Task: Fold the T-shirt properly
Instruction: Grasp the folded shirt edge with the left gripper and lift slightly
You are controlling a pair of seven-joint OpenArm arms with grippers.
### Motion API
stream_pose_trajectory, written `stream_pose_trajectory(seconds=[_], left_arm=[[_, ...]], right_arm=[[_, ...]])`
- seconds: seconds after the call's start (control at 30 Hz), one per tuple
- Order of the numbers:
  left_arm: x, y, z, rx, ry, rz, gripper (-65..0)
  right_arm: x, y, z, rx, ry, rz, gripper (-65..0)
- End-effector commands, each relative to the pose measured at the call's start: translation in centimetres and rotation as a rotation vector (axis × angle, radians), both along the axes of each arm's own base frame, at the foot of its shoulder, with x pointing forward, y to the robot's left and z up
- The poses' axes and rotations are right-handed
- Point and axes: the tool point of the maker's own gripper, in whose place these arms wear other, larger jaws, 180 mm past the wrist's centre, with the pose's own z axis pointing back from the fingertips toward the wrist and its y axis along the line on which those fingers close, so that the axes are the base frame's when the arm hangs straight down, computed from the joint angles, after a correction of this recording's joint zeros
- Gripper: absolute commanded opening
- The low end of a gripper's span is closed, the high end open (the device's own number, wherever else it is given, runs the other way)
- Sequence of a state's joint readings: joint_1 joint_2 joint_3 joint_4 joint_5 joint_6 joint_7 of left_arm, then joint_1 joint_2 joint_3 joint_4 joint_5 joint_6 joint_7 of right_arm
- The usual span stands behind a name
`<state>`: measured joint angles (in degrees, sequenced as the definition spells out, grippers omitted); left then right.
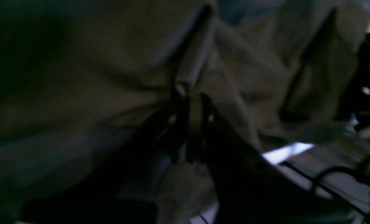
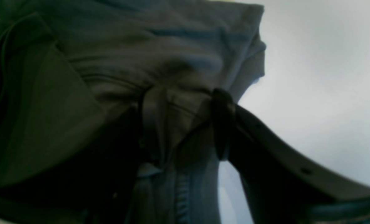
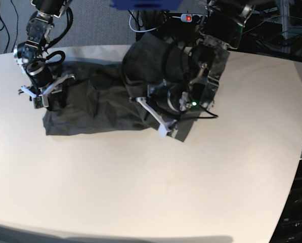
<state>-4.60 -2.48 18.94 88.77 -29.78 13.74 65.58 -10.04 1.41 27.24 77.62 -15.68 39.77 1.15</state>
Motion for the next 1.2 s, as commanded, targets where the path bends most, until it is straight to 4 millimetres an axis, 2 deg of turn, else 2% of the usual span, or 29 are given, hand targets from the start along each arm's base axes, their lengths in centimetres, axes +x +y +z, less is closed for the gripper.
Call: stream_pose_trajectory(seconds=[0.0,0.1,0.17,0.27,0.43,0.53,0.93,1.07,1.17], left_arm=[[1.1,-0.4,1.7,-0.026,-0.052,0.000,-62.2],[1.5,-0.4,2.6,-0.038,-0.075,0.008,-62.2],[2.1,0.3,2.9,-0.046,-0.082,0.040,-62.2],[2.8,1.3,2.9,-0.051,-0.083,0.082,-62.2],[3.3,1.9,3.2,-0.053,-0.092,0.104,-62.2],[3.5,1.6,3.5,-0.063,-0.097,0.103,-62.2],[5.8,-2.1,7.9,-0.167,-0.187,0.092,-62.2],[6.3,-2.2,8.5,-0.172,-0.201,0.092,-62.2],[5.9,-2.3,8.2,-0.164,-0.187,0.079,-62.3]], right_arm=[[-1.7,-0.5,-1.8,-0.054,0.112,0.014,-41.1],[-1.7,-0.5,-1.8,-0.054,0.112,0.014,-41.1],[-1.7,-0.5,-1.8,-0.054,0.112,0.014,-41.1],[-1.7,-0.5,-1.8,-0.054,0.112,0.014,-41.1],[-1.7,-0.5,-1.8,-0.054,0.112,0.016,-41.1],[-1.7,-0.5,-1.8,-0.055,0.112,0.016,-41.1],[-1.7,-0.5,-1.8,-0.055,0.112,0.016,-41.1],[-1.7,-0.5,-1.8,-0.055,0.114,0.016,-41.1],[-2.2,-0.5,-2.0,-0.055,0.123,0.017,-41.1]])
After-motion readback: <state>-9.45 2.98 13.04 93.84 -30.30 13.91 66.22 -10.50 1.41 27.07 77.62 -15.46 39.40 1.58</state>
